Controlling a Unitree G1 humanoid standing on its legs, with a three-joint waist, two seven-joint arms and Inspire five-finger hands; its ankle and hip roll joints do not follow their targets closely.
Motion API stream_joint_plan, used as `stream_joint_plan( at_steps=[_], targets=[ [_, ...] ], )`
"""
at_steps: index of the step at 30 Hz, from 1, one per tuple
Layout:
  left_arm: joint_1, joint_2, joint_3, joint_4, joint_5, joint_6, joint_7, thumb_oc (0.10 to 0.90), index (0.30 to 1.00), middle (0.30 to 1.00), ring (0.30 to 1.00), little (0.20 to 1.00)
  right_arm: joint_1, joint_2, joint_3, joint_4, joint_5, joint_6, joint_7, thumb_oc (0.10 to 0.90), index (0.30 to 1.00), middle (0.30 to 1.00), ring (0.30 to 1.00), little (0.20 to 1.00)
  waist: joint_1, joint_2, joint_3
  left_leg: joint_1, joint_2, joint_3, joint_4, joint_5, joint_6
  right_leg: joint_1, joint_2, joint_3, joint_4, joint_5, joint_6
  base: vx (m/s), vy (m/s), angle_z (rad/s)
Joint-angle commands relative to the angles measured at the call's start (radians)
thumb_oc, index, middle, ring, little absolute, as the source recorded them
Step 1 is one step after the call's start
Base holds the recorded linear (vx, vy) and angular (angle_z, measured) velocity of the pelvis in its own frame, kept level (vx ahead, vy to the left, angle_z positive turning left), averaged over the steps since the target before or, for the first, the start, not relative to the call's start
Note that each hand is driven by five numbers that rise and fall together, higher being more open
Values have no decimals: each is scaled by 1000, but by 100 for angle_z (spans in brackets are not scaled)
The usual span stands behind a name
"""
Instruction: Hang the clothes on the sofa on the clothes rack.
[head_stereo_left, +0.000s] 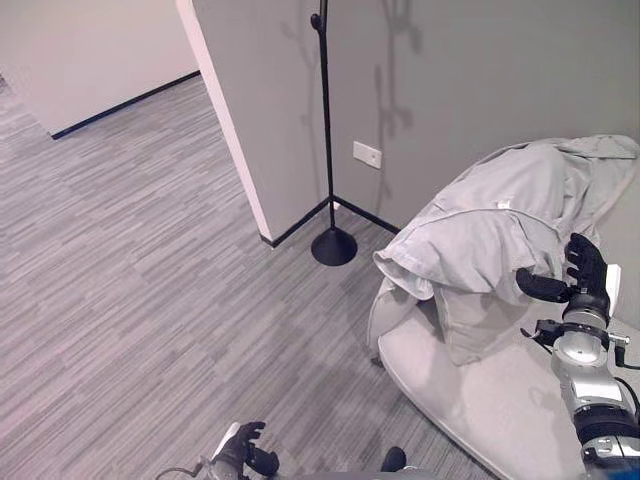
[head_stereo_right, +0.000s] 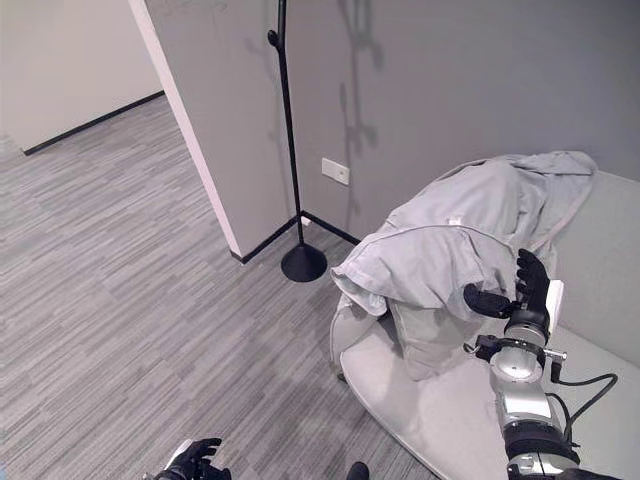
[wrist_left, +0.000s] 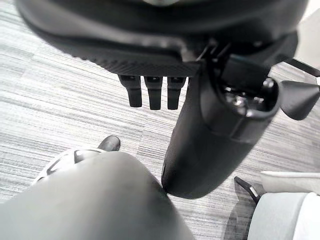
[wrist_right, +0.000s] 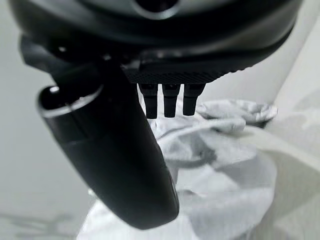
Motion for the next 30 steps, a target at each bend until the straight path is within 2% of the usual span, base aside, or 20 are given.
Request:
stream_joint_plan(
  at_steps=[1, 12, 13, 14, 15, 19, 25, 29, 30],
  targets=[
    [38, 70, -76, 51, 1, 27, -4, 800, 900, 900, 900, 900, -161, -95, 44, 23, 11, -52, 17, 800, 900, 900, 900, 900, 28, -66, -6, 13, 79, -14, -23, 133, -91, 73, -27, 32, 4, -103, 66, 20, -17, 16],
    [37, 77, -101, 52, -22, 20, 11, 800, 900, 900, 900, 900, -306, -150, 163, 200, 26, -20, 53, 800, 900, 900, 900, 900, 47, -56, 20, -35, 84, -46, -27, 159, -100, 42, -31, 7, 4, -91, 72, 3, -20, 10],
    [35, 76, -99, 55, -29, 18, 13, 800, 900, 900, 900, 900, -327, -155, 175, 231, 36, -16, 60, 585, 578, 578, 578, 578, 48, -54, 23, -42, 85, -51, -27, 163, -101, 38, -31, 5, 4, -91, 72, 0, -19, 7],
    [36, 79, -97, 60, -42, 17, 15, 800, 900, 900, 900, 900, -345, -159, 190, 272, 48, -3, 75, 428, 342, 342, 342, 342, 53, -52, 28, -50, 85, -58, -28, 170, -102, 33, -32, 2, 4, -90, 71, 8, -27, 6],
    [36, 80, -94, 61, -49, 18, 16, 800, 900, 900, 900, 900, -358, -158, 200, 297, 64, 2, 87, 400, 300, 300, 300, 300, 52, -50, 30, -56, 86, -63, -29, 175, -103, 31, -32, 0, 4, -89, 71, 7, -18, 8],
    [37, 77, -82, 63, -67, 17, 20, 800, 900, 900, 900, 900, -356, -140, 213, 335, 75, 14, 110, 400, 300, 300, 300, 300, 53, -43, 33, -67, 84, -77, -30, 182, -104, 26, -33, -5, 4, -92, 69, 11, -11, 8],
    [39, 69, -62, 57, -59, 21, 25, 800, 900, 900, 900, 900, -265, -111, 197, 286, 22, 18, 109, 400, 300, 300, 300, 300, 43, -33, 30, -53, 81, -79, -32, 176, -104, 46, -28, -7, 4, -106, 64, 11, 3, 2],
    [37, 70, -51, 49, -35, 29, 21, 800, 900, 900, 900, 900, -146, -109, 114, 165, -2, 9, 89, 400, 300, 300, 300, 300, 27, -34, 25, -30, 76, -72, -31, 162, -102, 63, -26, 2, 4, -120, 61, 7, 3, 1],
    [36, 71, -46, 45, -27, 30, 20, 800, 900, 900, 900, 900, -104, -111, 65, 113, 13, 0, 77, 400, 300, 300, 300, 300, 19, -36, 22, -21, 73, -68, -31, 151, -100, 67, -27, 5, 4, -122, 62, -4, 19, -5]
  ],
)
